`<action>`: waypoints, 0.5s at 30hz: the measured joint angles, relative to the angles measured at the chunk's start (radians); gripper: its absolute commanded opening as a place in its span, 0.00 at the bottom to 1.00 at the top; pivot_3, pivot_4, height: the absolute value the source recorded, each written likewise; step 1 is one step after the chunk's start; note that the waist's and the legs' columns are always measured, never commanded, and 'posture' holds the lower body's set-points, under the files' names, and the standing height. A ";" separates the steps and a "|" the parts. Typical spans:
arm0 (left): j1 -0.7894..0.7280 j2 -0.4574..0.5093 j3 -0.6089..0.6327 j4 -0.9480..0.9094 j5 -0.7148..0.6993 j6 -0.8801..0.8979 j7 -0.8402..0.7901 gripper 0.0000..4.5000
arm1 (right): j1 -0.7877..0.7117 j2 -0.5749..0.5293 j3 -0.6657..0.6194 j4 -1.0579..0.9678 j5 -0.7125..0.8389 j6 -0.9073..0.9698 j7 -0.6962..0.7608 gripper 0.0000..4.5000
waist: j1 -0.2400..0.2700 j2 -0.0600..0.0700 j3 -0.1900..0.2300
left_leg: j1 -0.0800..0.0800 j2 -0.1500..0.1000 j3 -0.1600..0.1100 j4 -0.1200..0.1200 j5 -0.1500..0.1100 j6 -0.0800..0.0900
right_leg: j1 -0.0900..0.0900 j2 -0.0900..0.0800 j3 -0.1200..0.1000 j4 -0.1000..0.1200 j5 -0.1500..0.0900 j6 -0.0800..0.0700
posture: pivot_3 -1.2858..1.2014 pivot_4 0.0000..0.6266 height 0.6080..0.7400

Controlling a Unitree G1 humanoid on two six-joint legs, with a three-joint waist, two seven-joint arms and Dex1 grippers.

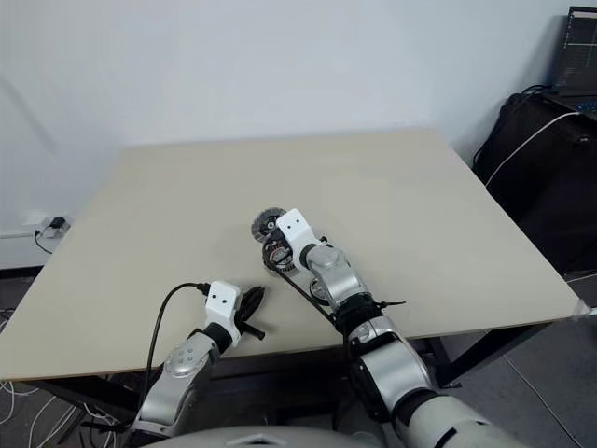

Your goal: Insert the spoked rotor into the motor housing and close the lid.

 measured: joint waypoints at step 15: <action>0.007 0.013 -0.008 0.000 -0.001 0.007 -0.022 0.07 | 0.475 -0.253 -0.204 -0.746 0.127 0.290 0.025 0.73 | 0.023 -0.001 0.001 | -0.004 0.001 0.001 0.000 -0.001 0.001 | 0.003 -0.002 -0.001 -0.003 -0.003 0.005 | 0.52 0.00 1.00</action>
